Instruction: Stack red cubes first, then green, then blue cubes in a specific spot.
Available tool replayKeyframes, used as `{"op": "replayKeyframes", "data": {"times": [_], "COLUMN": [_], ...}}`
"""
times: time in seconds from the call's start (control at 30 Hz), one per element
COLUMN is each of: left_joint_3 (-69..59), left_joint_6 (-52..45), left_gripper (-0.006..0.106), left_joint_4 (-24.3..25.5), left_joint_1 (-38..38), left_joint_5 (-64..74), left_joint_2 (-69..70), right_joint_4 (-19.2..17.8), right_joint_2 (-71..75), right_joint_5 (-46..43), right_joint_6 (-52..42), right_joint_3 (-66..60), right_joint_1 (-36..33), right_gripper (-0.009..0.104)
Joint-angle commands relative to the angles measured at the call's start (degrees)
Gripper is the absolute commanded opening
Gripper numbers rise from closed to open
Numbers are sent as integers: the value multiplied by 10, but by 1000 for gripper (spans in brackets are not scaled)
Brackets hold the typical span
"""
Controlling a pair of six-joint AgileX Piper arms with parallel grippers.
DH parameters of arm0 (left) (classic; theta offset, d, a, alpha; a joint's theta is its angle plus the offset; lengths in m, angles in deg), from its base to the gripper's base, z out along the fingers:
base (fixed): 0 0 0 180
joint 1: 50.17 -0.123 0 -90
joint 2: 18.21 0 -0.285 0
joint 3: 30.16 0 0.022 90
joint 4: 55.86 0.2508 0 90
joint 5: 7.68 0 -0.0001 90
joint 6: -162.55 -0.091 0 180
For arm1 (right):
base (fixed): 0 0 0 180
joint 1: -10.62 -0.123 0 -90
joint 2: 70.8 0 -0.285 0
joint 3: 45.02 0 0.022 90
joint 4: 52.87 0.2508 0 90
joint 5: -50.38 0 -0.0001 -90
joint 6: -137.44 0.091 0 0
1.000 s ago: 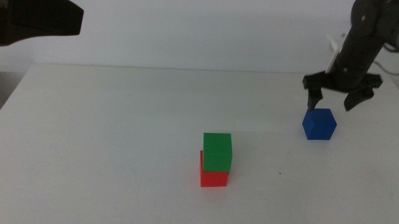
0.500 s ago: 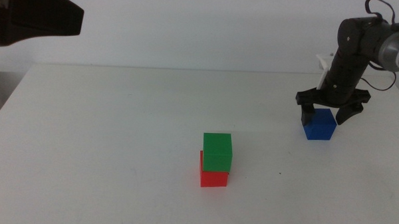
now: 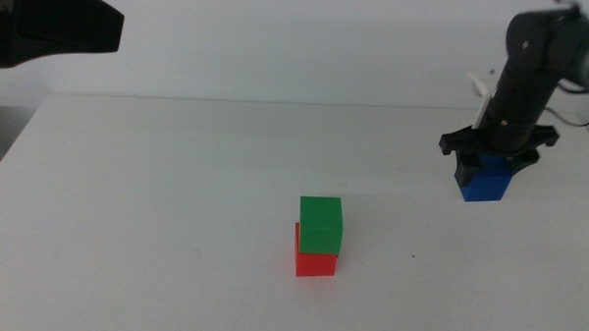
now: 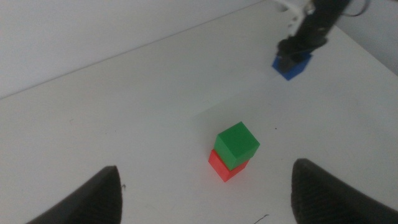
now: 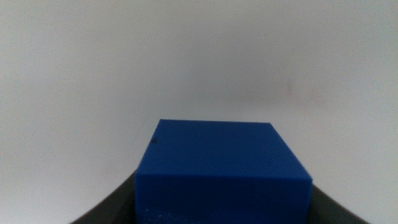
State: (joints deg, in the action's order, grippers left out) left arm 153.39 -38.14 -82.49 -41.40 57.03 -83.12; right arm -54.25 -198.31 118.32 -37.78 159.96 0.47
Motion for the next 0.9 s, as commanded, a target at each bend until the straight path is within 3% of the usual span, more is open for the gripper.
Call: {"op": "replayKeyframes", "data": {"times": [0.0, 0.13, 0.3, 0.53, 0.87], "left_joint_3": [12, 12, 12, 12, 12], "left_joint_6": [3, 3, 3, 3, 3], "left_gripper": [93, 93, 93, 93, 93], "left_joint_4": [-19, -18, -19, -19, -18], "left_joint_1": [1, 1, 1, 1, 1], "left_joint_5": [-31, -31, -31, -31, -31], "left_joint_2": [5, 1, 1, 1, 0], "right_joint_4": [-28, -60, -58, 3, -38], "right_joint_2": [111, 209, 249, 244, 172], "right_joint_5": [-16, -36, 62, 63, 63], "right_joint_6": [30, 140, 181, 201, 264], "right_joint_3": [-58, -159, -146, -80, 21], "right_joint_1": [-27, -66, -94, -147, -264], "right_gripper": [-1, -1, -1, -1, -1]}}
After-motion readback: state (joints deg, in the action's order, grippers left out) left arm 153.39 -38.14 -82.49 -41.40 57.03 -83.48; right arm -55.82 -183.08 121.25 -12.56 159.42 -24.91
